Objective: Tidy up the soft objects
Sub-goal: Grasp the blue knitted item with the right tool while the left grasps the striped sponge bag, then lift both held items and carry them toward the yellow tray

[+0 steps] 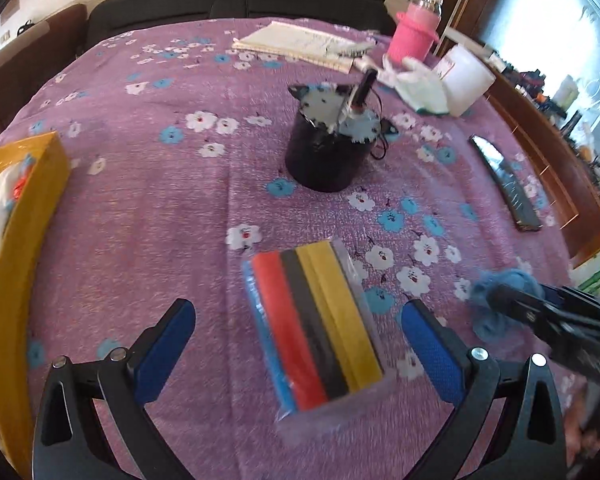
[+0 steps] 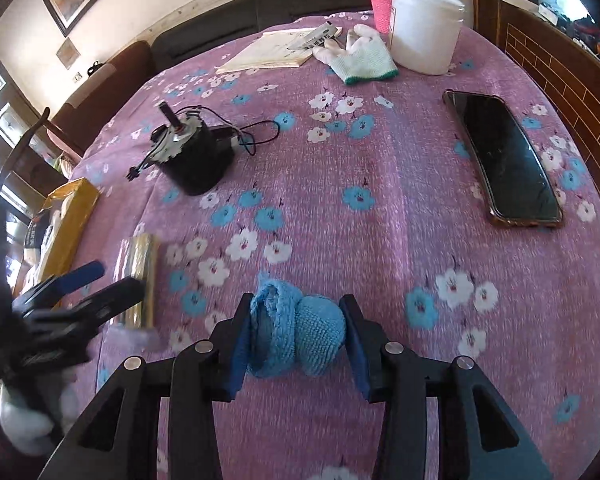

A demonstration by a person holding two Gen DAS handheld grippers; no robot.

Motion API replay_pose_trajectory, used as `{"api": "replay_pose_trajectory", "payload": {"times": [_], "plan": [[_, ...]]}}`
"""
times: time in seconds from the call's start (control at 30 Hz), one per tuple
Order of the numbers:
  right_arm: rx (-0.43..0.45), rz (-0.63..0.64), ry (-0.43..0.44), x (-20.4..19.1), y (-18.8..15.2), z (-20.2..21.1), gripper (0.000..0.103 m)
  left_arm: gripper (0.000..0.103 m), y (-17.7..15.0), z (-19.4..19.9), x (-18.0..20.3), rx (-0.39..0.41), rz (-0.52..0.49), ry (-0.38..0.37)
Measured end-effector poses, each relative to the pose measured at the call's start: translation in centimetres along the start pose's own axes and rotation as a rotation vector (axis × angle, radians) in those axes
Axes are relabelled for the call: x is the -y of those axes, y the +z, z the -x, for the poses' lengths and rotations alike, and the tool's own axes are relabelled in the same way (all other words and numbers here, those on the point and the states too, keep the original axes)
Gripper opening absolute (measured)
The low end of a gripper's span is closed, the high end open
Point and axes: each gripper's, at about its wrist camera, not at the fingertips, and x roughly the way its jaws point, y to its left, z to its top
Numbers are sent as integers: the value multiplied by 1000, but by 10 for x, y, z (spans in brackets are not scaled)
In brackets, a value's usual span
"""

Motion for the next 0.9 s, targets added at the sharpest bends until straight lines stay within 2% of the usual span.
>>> {"api": "replay_pose_trajectory", "payload": {"times": [0.1, 0.13, 0.23, 0.3, 0.4, 0.5, 0.63, 0.73, 0.8, 0.87, 0.9], "plan": [[20, 15, -11, -4, -8, 9, 46, 102, -5, -5, 10, -4, -38, 24], [21, 18, -5, -5, -10, 10, 47, 96, -7, -5, 11, 3, -51, 31], [23, 28, -2, -9, -16, 13, 47, 51, -9, 2, 11, 25, -85, 60], [23, 39, -13, -14, -17, 9, 47, 49, -9, 7, 3, 6, -52, 14], [15, 61, -33, -19, -21, 3, 50, 49, -13, 17, -5, 24, -44, 24], [16, 84, -54, -26, -26, 1, 61, 49, -21, 27, -12, 31, -29, 3], [19, 93, -61, -31, -30, 0, 72, 51, -26, 29, -20, 35, -12, 10], [24, 96, -71, -33, -32, -2, 73, 60, -26, 22, -22, 24, 5, 19], [24, 92, -68, -34, -34, -2, 73, 69, -28, 20, -17, 37, -13, 33], [23, 81, -60, -32, -34, -2, 73, 83, -31, 16, -8, 39, -45, 48], [22, 75, -57, -31, -33, -2, 73, 84, -34, 15, -3, 48, -64, 65]]}}
